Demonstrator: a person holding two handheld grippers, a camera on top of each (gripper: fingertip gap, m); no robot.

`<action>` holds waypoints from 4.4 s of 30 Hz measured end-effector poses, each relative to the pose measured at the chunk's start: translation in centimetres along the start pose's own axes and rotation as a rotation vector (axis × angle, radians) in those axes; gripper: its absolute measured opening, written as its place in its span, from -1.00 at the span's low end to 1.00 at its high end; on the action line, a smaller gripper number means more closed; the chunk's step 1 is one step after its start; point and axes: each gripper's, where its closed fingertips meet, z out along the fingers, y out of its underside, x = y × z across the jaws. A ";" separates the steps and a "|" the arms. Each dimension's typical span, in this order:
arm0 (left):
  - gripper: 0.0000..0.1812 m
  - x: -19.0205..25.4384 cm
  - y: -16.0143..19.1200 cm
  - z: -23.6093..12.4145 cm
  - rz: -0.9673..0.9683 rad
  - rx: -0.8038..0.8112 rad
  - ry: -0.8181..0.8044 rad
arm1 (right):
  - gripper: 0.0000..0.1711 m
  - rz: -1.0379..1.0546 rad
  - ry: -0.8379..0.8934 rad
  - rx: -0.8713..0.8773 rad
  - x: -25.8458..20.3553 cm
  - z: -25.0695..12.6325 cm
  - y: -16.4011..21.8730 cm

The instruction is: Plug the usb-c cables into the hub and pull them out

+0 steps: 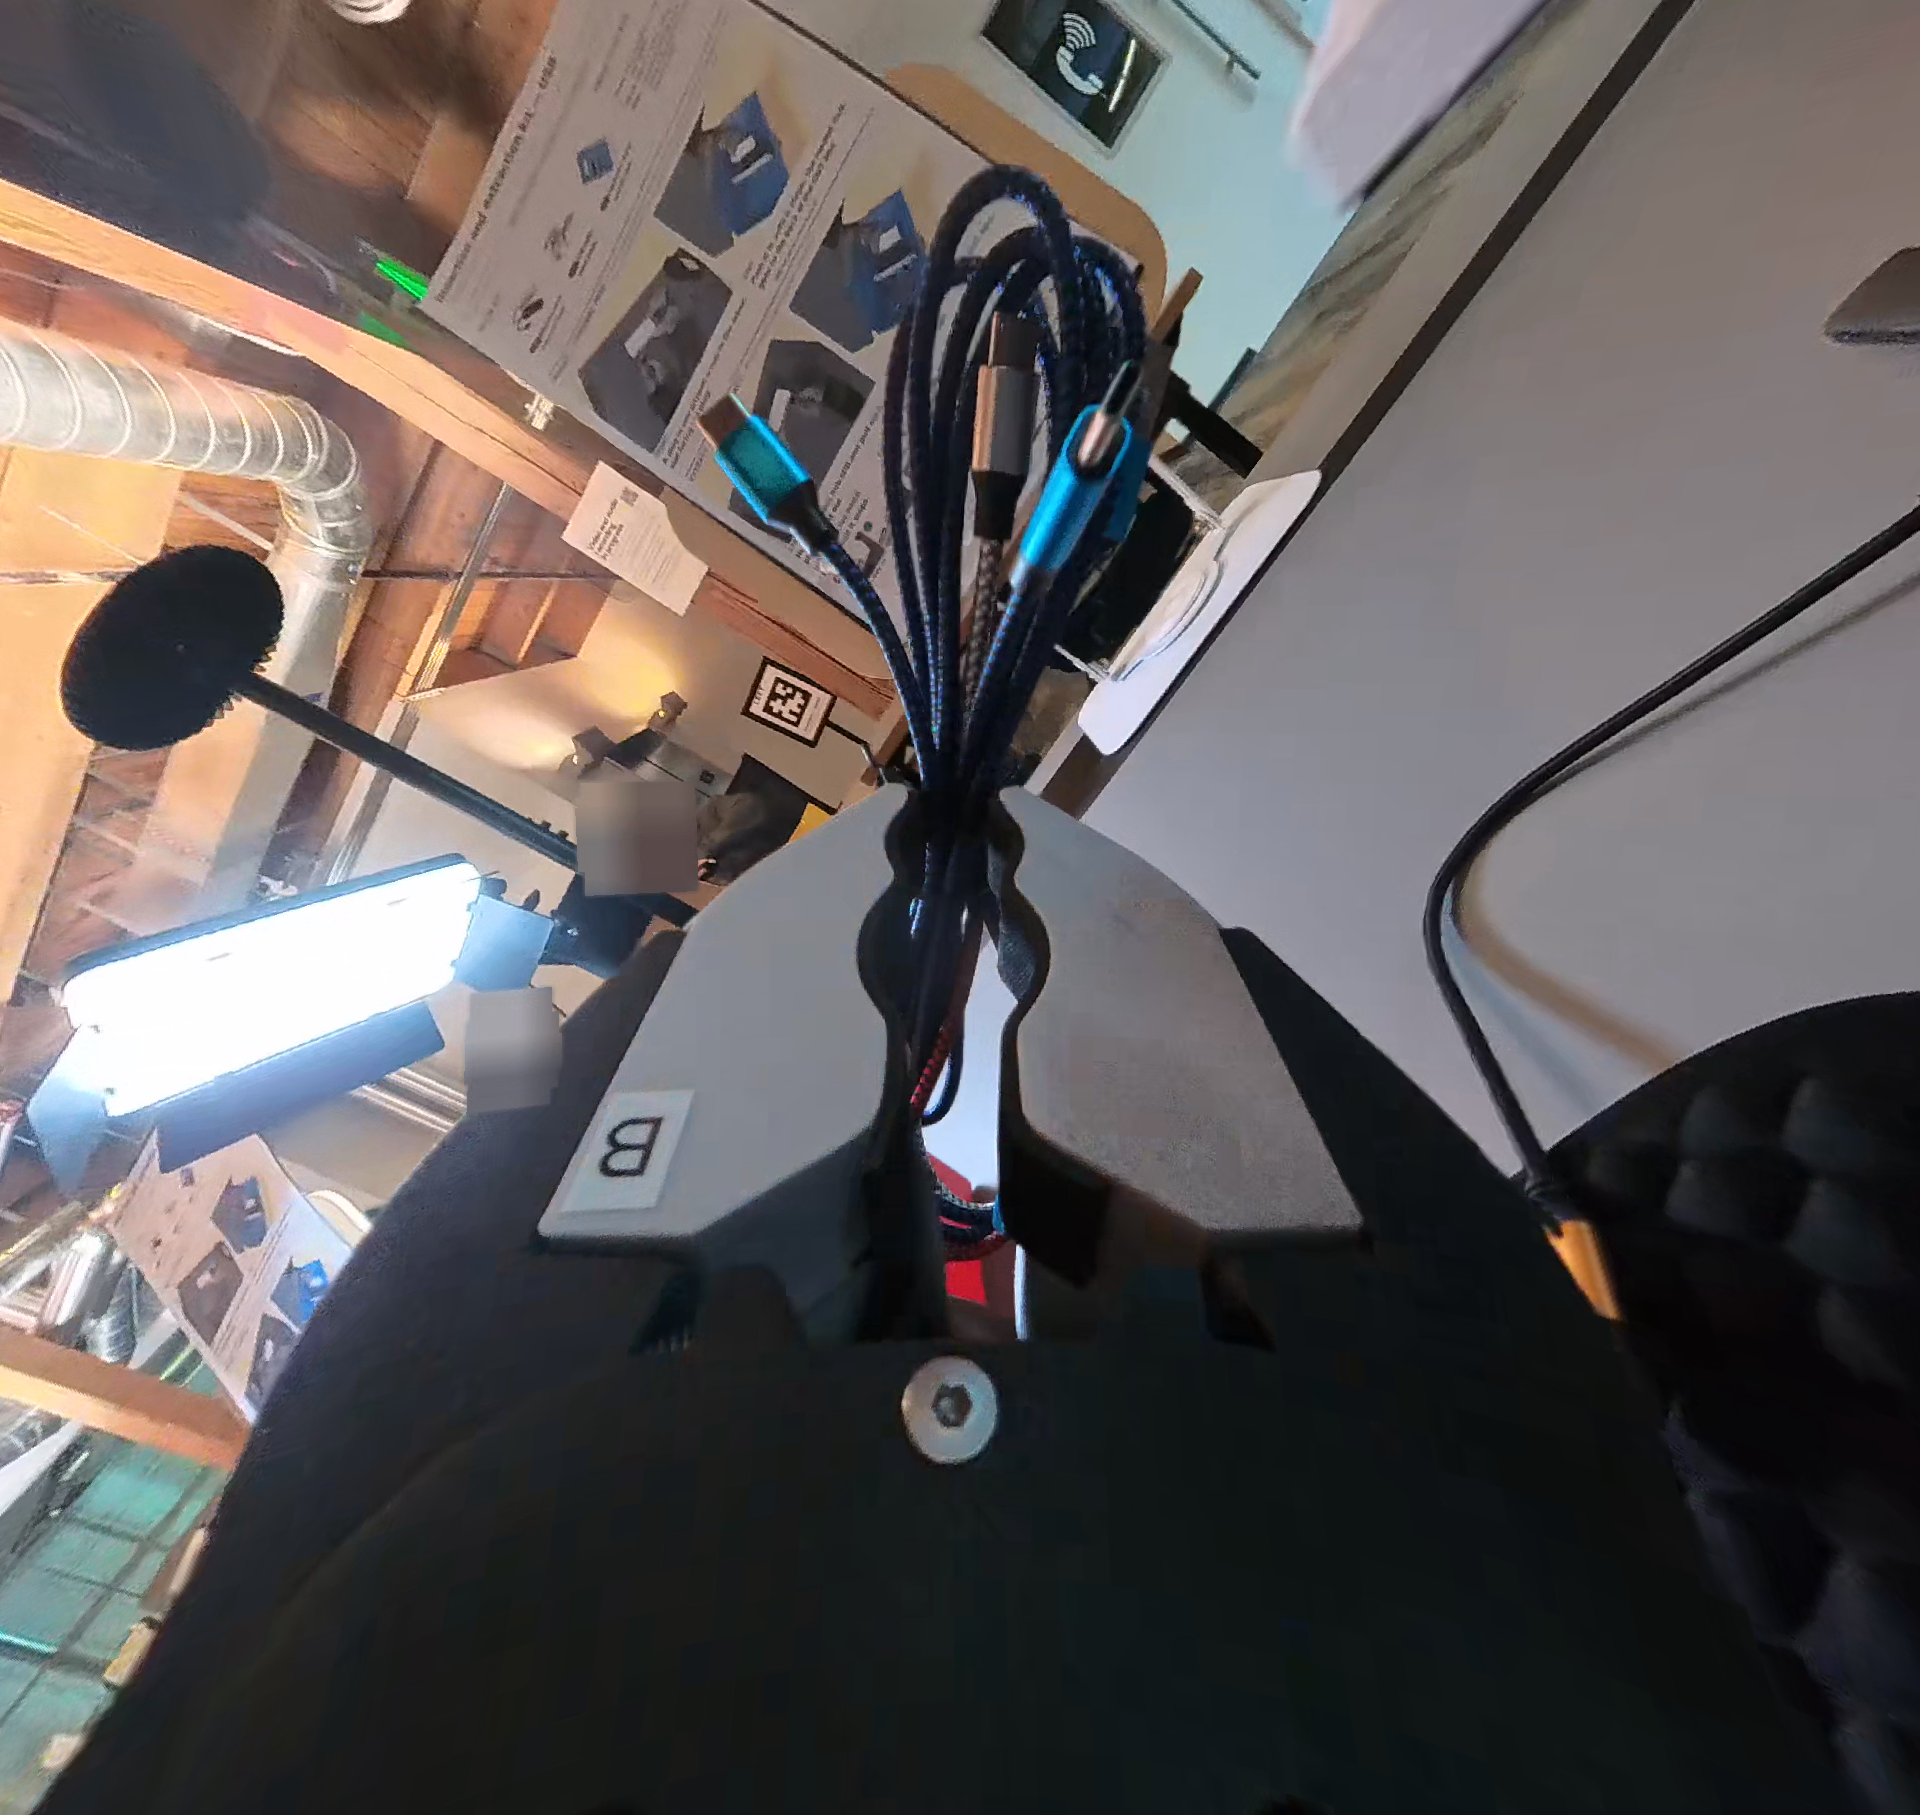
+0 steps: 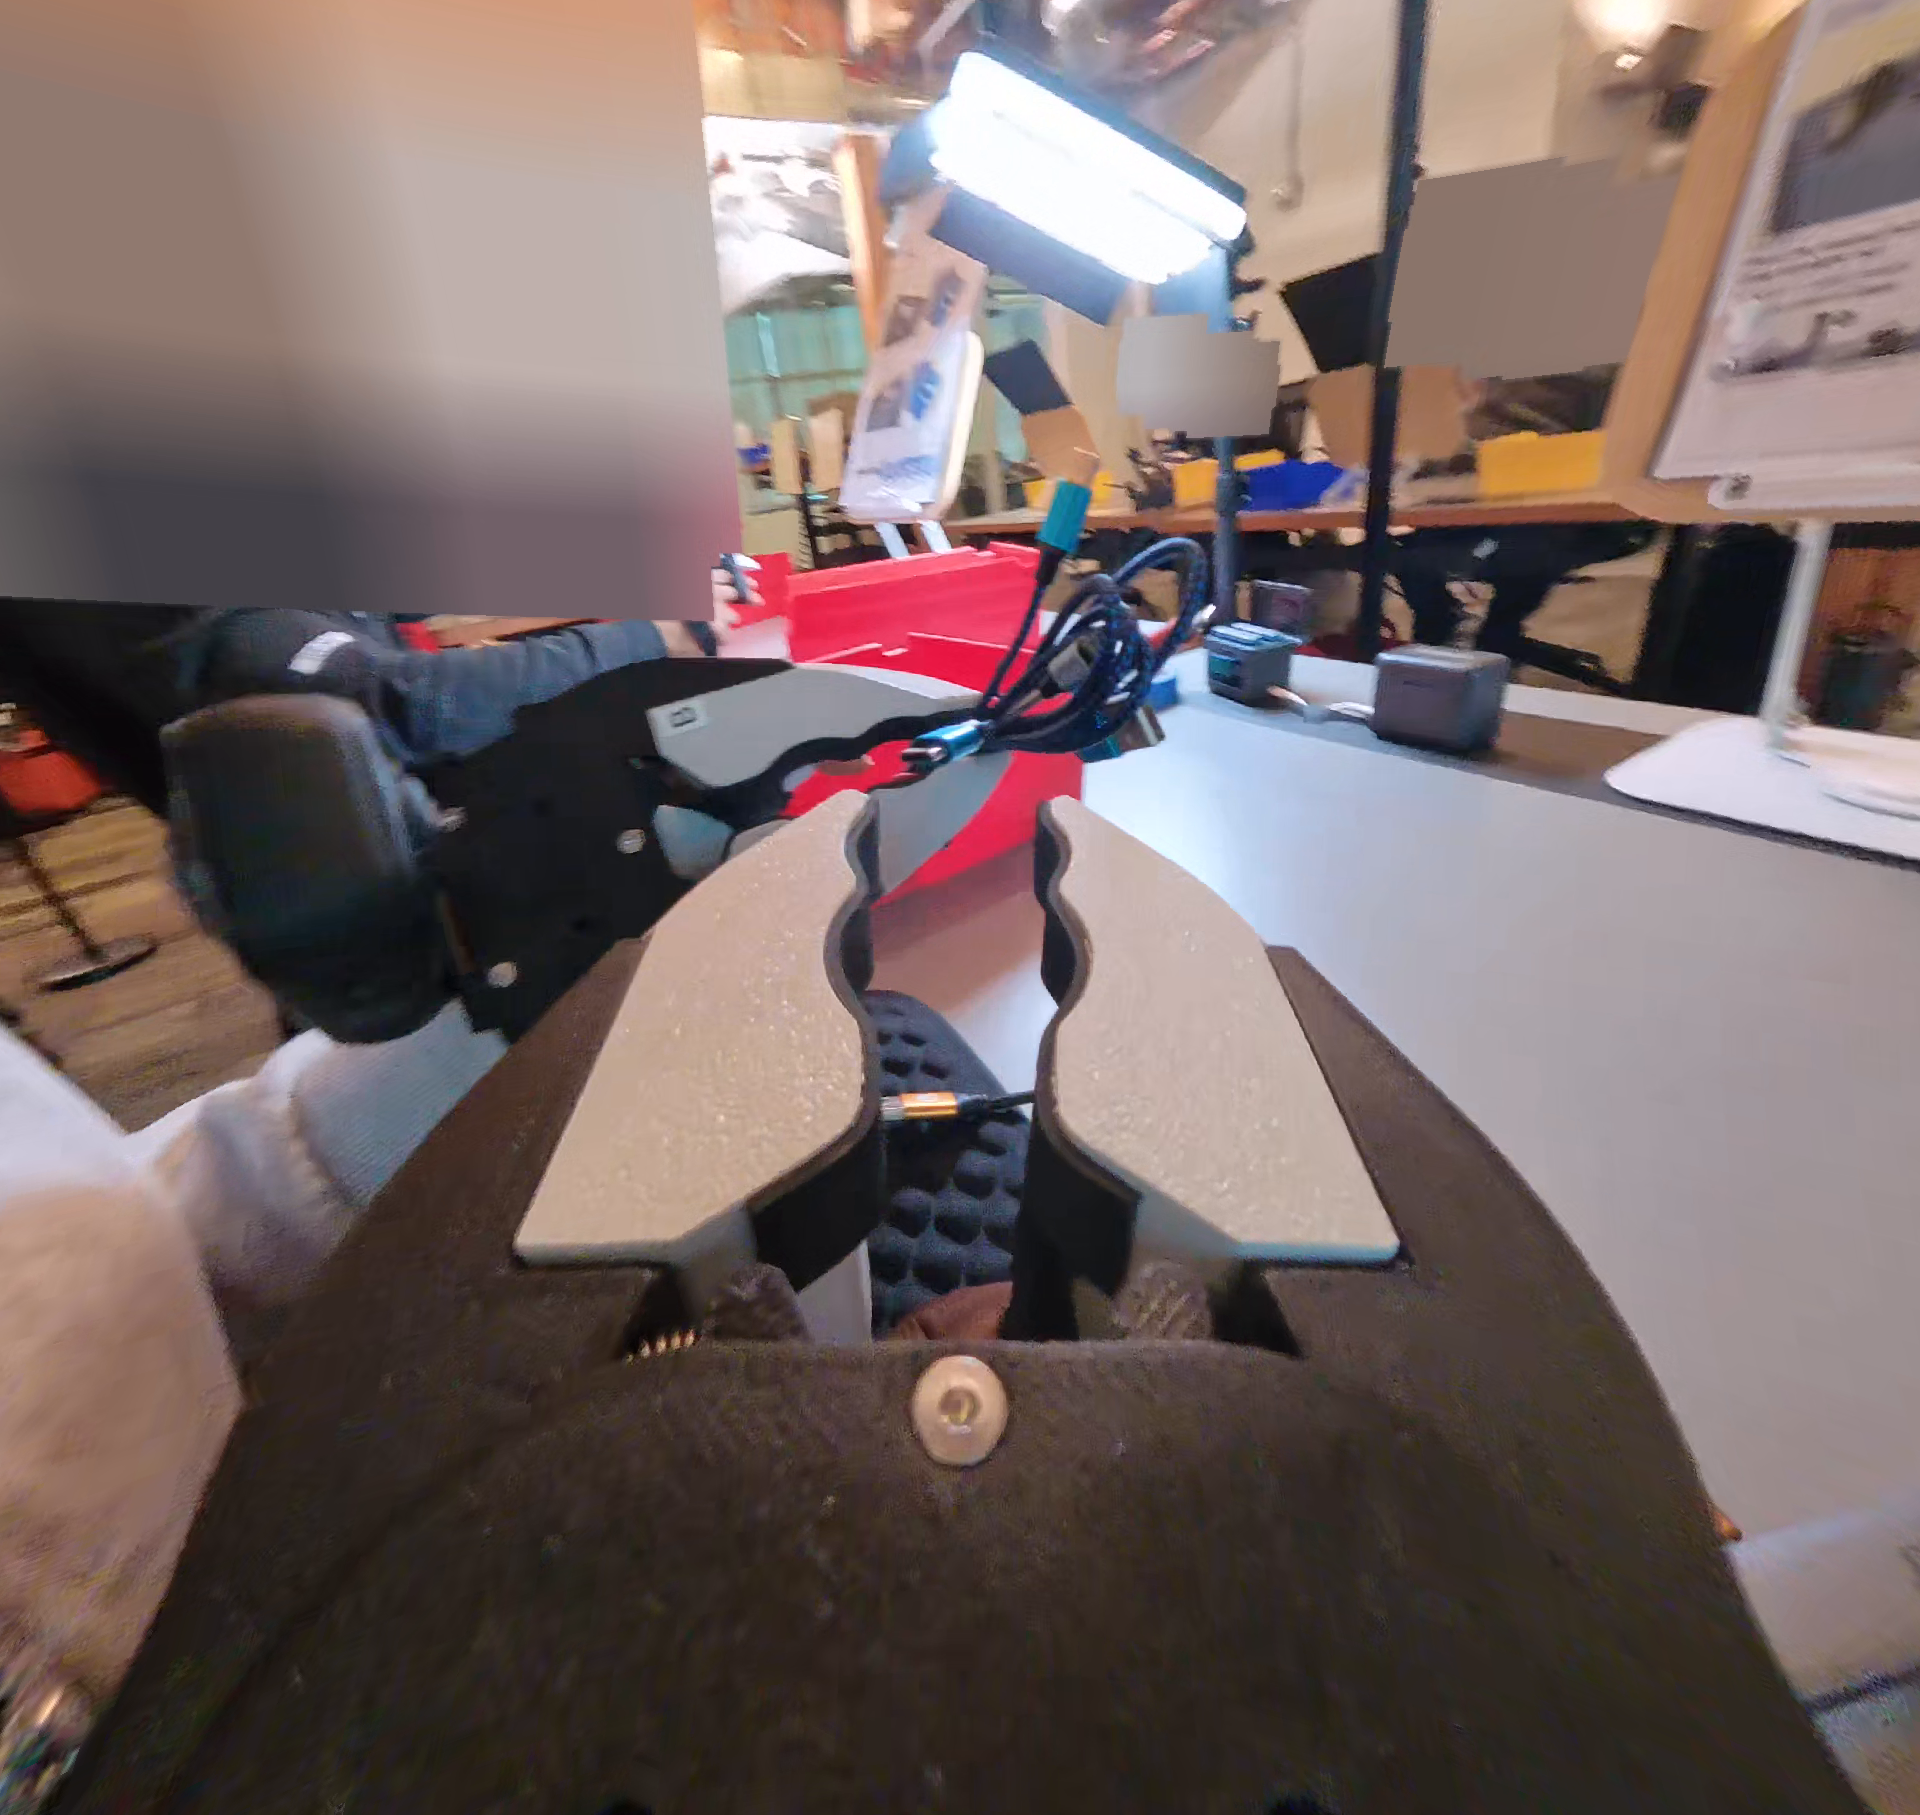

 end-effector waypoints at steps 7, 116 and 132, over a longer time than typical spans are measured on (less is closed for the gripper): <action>-0.87 1.1 0.0 0.3 0.032 -0.026 0.001 | -0.65 -0.216 0.215 -0.087 0.7 2.0 1.4; -0.77 0.8 -7.3 -5.9 -1.596 0.880 0.934 | -0.88 0.281 -0.505 -0.277 -2.7 1.3 -0.1; -0.92 0.7 -7.1 -6.6 -1.501 0.929 0.915 | -0.70 0.232 -0.542 -0.242 -3.0 0.7 0.2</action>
